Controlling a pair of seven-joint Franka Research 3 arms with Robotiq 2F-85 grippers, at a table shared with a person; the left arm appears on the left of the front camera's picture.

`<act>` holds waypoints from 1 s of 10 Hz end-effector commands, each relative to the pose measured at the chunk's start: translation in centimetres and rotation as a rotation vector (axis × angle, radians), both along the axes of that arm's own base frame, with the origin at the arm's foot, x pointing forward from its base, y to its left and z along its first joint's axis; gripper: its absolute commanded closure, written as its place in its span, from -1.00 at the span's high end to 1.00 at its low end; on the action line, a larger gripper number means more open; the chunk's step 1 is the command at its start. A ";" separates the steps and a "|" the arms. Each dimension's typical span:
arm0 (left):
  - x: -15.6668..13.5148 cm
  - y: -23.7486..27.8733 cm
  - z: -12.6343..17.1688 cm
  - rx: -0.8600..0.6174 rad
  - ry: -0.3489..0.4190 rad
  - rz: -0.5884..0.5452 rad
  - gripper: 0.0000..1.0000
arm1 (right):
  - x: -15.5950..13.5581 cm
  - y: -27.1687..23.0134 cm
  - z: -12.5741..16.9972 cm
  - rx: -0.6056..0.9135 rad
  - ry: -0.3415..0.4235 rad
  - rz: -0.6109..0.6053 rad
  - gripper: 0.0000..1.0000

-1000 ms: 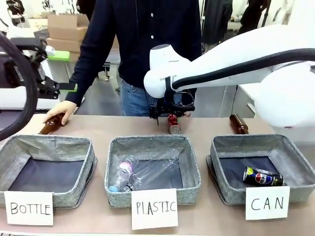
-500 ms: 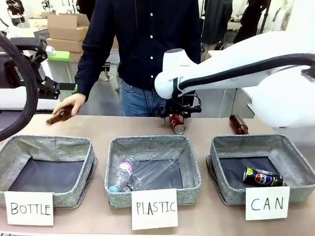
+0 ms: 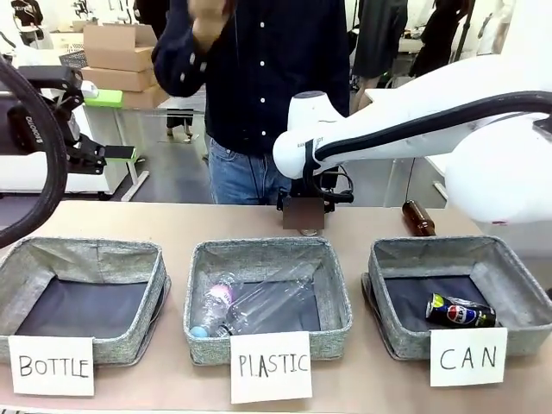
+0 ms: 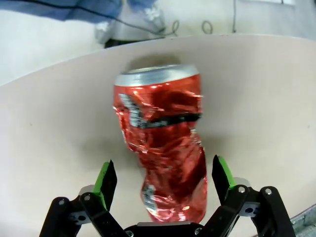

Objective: Sort the can waste into the basket.
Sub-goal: Pick up the can waste from the table and place it in the right Fabric basket.

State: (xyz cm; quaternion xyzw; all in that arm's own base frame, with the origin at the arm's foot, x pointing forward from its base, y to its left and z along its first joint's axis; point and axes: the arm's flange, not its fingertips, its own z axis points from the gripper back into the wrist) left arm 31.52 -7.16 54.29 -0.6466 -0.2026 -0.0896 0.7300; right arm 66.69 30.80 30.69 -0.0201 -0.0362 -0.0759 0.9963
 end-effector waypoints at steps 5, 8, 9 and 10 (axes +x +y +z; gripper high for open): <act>-0.1 -0.1 0.4 -0.021 0.006 0.002 0.88 | -1.1 -0.8 0.4 0.009 -0.027 -0.009 -0.68; -0.1 -0.1 0.4 -0.021 0.006 0.002 0.88 | -1.1 -0.7 0.4 0.009 -0.028 0.000 -1.00; -0.1 -0.1 0.4 -0.021 0.006 0.002 0.88 | -1.1 -0.7 0.4 0.006 -0.026 0.008 -0.93; -0.1 -0.1 0.4 -0.021 0.006 0.002 0.88 | -1.1 -0.7 0.4 0.012 -0.032 0.012 -1.00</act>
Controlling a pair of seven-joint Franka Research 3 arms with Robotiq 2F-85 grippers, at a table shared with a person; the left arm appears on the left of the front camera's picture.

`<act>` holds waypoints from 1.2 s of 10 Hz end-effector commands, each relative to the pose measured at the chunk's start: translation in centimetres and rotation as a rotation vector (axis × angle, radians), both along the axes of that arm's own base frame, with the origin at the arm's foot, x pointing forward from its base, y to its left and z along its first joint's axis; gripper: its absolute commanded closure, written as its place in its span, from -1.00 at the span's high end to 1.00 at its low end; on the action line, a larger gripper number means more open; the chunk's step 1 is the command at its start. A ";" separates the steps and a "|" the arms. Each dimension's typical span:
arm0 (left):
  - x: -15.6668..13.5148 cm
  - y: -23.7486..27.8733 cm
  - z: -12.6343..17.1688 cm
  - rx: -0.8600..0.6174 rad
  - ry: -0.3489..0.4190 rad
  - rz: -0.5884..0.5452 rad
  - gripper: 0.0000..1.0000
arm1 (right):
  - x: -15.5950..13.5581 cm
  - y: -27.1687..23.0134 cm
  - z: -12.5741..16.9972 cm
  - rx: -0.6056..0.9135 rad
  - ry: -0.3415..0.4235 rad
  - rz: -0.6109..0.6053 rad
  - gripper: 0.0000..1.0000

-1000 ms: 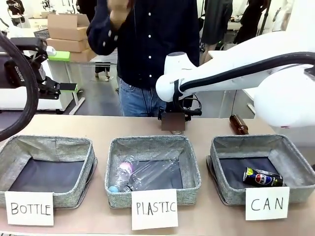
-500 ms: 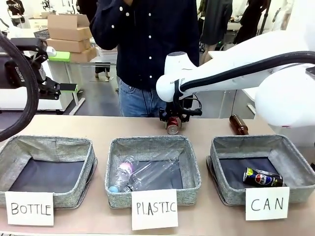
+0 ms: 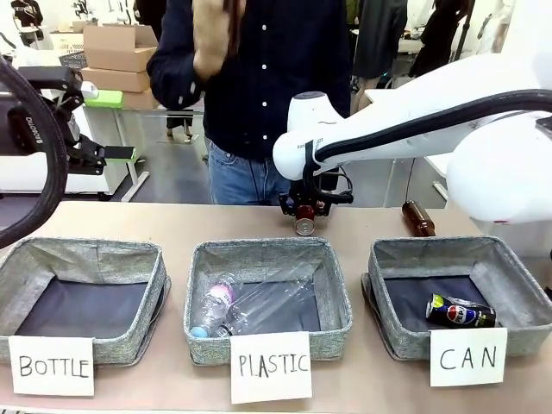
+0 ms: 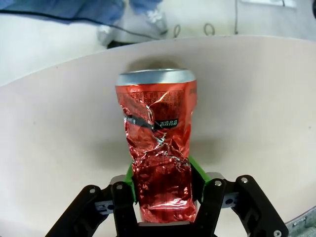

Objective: Sort the can waste into the basket.
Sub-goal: Pick up the can waste from the table and place it in the right Fabric basket.

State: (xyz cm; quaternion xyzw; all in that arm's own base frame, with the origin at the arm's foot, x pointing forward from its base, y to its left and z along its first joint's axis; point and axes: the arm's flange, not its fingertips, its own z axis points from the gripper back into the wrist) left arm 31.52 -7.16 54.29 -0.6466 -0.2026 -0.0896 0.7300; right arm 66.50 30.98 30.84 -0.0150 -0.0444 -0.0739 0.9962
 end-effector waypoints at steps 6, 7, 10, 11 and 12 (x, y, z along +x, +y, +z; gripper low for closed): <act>-0.1 -0.1 0.4 -0.021 0.006 0.002 0.88 | -5.9 -7.2 9.0 0.133 -0.033 0.208 -1.00; -0.1 -0.1 0.4 -0.021 0.006 0.002 0.88 | -8.5 -9.8 11.9 0.160 0.005 0.304 -1.00; -0.1 -0.1 0.4 -0.021 0.006 0.002 0.88 | -17.6 -15.6 16.6 0.102 0.003 0.507 -1.00; -0.1 -0.1 0.4 -0.021 0.006 0.002 0.88 | -20.5 -17.0 16.7 0.109 0.011 0.621 -1.00; -0.1 -0.1 0.4 -0.021 0.006 0.002 0.88 | -23.4 -18.7 16.4 0.155 -0.006 0.750 -1.00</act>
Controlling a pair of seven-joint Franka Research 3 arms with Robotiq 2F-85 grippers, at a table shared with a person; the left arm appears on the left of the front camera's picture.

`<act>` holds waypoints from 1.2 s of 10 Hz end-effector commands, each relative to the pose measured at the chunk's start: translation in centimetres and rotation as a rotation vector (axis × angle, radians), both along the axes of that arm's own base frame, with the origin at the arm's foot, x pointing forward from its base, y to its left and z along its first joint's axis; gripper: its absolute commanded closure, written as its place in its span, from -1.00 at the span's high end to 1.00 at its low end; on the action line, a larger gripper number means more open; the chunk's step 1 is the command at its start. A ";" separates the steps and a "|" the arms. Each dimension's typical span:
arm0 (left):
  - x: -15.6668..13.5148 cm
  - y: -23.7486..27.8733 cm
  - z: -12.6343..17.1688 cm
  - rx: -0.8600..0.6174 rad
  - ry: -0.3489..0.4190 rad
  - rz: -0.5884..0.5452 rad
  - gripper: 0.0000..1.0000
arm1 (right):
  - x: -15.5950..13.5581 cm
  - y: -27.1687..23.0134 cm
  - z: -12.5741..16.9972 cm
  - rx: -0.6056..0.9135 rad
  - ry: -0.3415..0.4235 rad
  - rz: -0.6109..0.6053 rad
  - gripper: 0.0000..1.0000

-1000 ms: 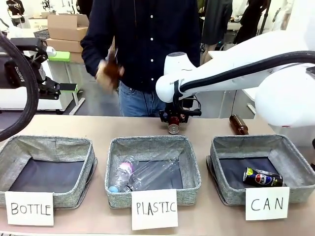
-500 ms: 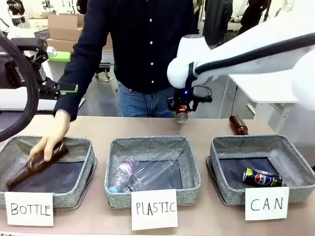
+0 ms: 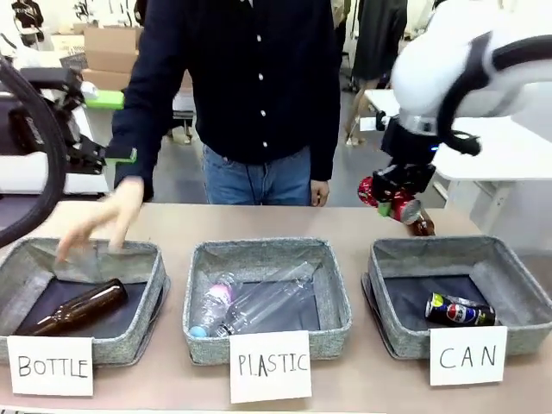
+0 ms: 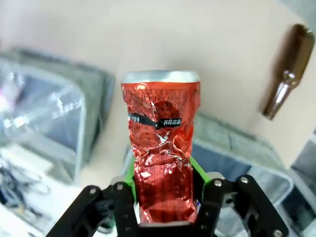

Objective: Sort the can waste into the basket.
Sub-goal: Pick up the can waste from the table and place it in the right Fabric basket.

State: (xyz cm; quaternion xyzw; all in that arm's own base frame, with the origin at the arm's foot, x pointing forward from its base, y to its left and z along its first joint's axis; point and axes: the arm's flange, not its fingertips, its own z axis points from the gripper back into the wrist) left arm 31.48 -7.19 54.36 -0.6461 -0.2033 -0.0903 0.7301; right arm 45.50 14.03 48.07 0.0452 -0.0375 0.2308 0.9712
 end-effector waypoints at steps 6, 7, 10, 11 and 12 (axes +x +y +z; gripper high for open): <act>-0.1 -0.1 0.3 -0.023 0.008 0.002 0.88 | -10.2 -6.0 -4.0 0.081 0.025 0.269 -1.00; -0.1 -0.1 0.3 -0.023 0.008 0.002 0.88 | -10.1 -6.1 -4.1 0.074 0.022 0.285 -1.00; -0.1 -0.1 0.3 -0.023 0.008 0.002 0.88 | -10.0 -6.1 -4.1 0.064 0.002 0.272 1.00; -0.1 -0.1 0.3 -0.023 0.008 0.002 0.88 | -10.0 -6.1 -4.1 0.068 0.000 0.263 1.00; -0.1 -0.1 0.3 -0.023 0.008 0.002 0.88 | -10.0 -6.2 -4.0 0.082 -0.022 0.255 1.00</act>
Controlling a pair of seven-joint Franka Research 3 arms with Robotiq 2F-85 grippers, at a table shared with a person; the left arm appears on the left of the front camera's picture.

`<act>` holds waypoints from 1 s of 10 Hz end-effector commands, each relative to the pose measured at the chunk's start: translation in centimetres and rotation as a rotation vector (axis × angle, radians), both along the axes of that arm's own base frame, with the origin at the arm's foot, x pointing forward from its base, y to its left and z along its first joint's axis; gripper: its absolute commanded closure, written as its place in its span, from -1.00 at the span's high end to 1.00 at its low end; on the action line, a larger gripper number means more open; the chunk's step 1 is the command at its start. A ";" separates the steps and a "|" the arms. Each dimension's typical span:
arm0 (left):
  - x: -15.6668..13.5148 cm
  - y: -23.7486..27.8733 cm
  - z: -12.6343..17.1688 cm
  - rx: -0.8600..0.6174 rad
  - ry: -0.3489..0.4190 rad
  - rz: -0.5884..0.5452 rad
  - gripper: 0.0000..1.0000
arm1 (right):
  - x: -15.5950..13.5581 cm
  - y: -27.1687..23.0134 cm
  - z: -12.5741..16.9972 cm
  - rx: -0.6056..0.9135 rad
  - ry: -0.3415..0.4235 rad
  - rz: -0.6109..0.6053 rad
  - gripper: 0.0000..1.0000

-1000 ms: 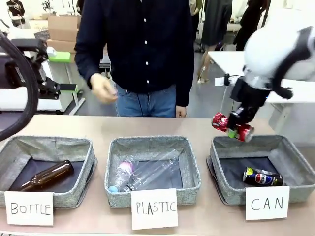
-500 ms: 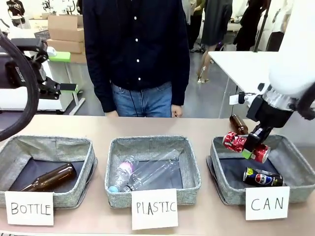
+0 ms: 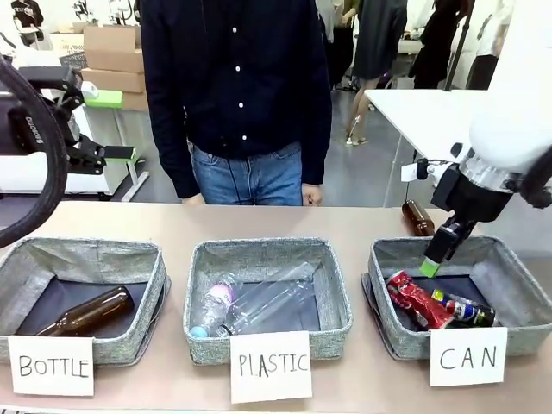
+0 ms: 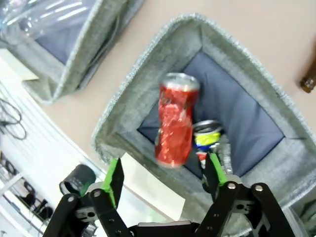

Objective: Sort the can waste into the basket.
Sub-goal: Pick up the can waste from the table and place it in the right Fabric basket.

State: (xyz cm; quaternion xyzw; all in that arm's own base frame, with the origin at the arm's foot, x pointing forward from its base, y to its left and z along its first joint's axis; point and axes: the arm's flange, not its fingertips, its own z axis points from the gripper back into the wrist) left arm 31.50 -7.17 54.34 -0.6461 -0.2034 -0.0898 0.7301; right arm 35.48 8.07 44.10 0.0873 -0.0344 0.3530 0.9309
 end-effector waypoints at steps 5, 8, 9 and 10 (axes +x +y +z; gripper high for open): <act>-0.1 -0.1 0.3 -0.022 0.007 0.002 0.88 | -0.3 0.9 10.0 1.296 0.254 -0.350 1.00; -0.1 -0.1 0.3 -0.022 0.007 0.002 0.88 | -0.7 0.4 12.9 1.797 0.571 -0.484 1.00; -0.1 -0.1 0.3 -0.022 0.007 0.002 0.88 | -0.4 0.7 12.8 1.808 0.599 -0.607 1.00; -0.1 -0.1 0.3 -0.022 0.007 0.002 0.88 | -1.5 1.3 14.6 0.943 0.258 -0.115 1.00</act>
